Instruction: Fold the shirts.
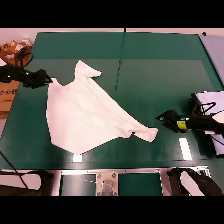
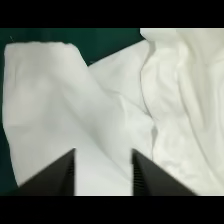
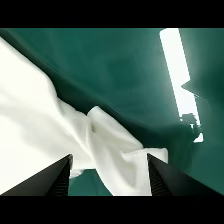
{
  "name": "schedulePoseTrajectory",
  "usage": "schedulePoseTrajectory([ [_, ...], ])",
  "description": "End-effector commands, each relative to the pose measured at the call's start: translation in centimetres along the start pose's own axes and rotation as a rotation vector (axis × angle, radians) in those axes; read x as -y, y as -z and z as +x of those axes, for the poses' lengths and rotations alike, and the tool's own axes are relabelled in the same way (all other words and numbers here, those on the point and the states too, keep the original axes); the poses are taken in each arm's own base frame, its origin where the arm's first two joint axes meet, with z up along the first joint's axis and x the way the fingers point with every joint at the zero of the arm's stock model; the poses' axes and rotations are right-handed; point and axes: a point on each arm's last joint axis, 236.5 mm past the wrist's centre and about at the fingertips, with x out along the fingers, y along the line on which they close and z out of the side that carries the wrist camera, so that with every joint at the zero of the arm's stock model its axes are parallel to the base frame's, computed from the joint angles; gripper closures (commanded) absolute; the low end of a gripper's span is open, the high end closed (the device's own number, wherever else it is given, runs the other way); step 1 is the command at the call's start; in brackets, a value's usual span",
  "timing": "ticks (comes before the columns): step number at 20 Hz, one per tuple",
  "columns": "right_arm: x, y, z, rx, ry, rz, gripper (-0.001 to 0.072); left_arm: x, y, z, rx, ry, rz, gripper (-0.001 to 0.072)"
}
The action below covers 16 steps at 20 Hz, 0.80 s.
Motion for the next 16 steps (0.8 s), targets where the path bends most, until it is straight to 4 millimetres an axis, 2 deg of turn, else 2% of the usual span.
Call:
schedulePoseTrajectory([
  [1, 0.4, -0.9, -1.0, -0.046, 0.052, -0.170, 0.0167, 1.1, 3.5, -2.5, -0.154, 0.039, -0.049, 0.0689],
  [3, -0.5, 0.3, 0.0, -0.095, 0.046, -0.258, 0.0167, 1.8, 4.4, -3.1, -0.182, 0.039, -0.075, 0.0690],
  [5, -1.9, 2.1, 1.0, -0.153, 0.035, -0.390, 0.0167, 1.4, 6.8, -4.0, -0.212, -0.042, -0.064, 0.0691],
  [7, -3.2, 3.8, 2.1, -0.195, 0.042, -0.520, 0.0167, 1.7, 11.2, -4.7, -0.241, -0.081, -0.050, 0.0690],
  [11, -4.3, 5.9, 5.2, -0.251, 0.072, -0.709, 0.0167, 2.3, 21.6, -4.4, -0.273, -0.069, -0.163, 0.0671],
  [12, -4.8, 6.4, 6.1, -0.265, 0.068, -0.755, 0.0167, 2.2, 23.9, -4.1, -0.294, -0.066, -0.191, 0.0354],
  [13, -5.4, 6.9, 6.9, -0.275, 0.062, -0.804, 0.0167, 2.3, 26.2, -3.5, -0.321, -0.054, -0.217, 0.0151],
  [14, -6.1, 7.4, 7.5, -0.284, 0.057, -0.833, 0.0167, 2.5, 28.2, -2.8, -0.353, -0.033, -0.245, 0.0210],
  [16, -7.4, 8.0, 8.2, -0.291, 0.045, -0.881, 0.0167, 2.9, 31.6, -1.1, -0.411, 0.019, -0.307, 0.0217],
])
